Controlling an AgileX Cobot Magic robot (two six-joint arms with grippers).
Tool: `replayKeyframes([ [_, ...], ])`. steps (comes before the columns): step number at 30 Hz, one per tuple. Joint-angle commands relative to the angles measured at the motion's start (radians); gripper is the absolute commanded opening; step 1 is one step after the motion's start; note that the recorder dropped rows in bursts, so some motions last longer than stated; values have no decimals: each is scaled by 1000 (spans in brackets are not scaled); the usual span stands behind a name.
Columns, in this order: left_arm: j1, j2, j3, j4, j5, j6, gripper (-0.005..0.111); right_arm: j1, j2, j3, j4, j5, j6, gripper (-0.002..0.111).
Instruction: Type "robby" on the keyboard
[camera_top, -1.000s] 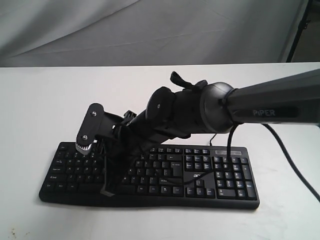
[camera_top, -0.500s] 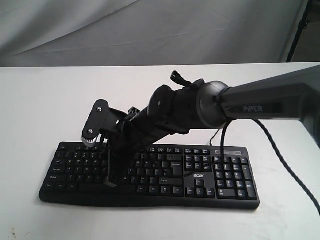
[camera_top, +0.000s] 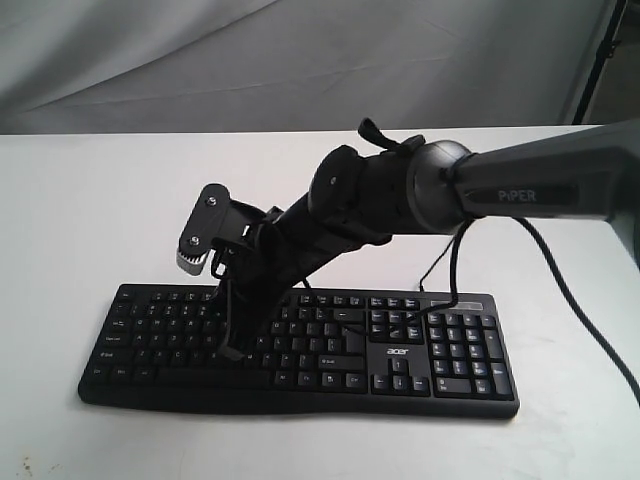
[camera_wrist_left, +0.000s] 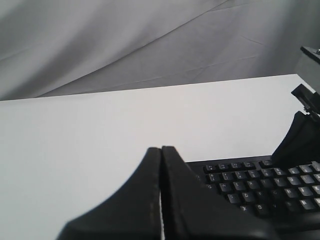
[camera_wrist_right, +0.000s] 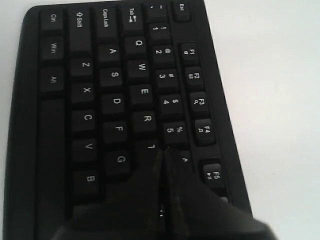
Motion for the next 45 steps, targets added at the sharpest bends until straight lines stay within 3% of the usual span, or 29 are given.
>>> replayKeyframes([
  [1, -6, -3, 4, 5, -5, -3, 0, -4, -3, -6, -2, 25, 1, 0],
  [45, -6, -3, 4, 5, -5, -3, 0, 5, 31, -6, 11, -41, -5, 0],
])
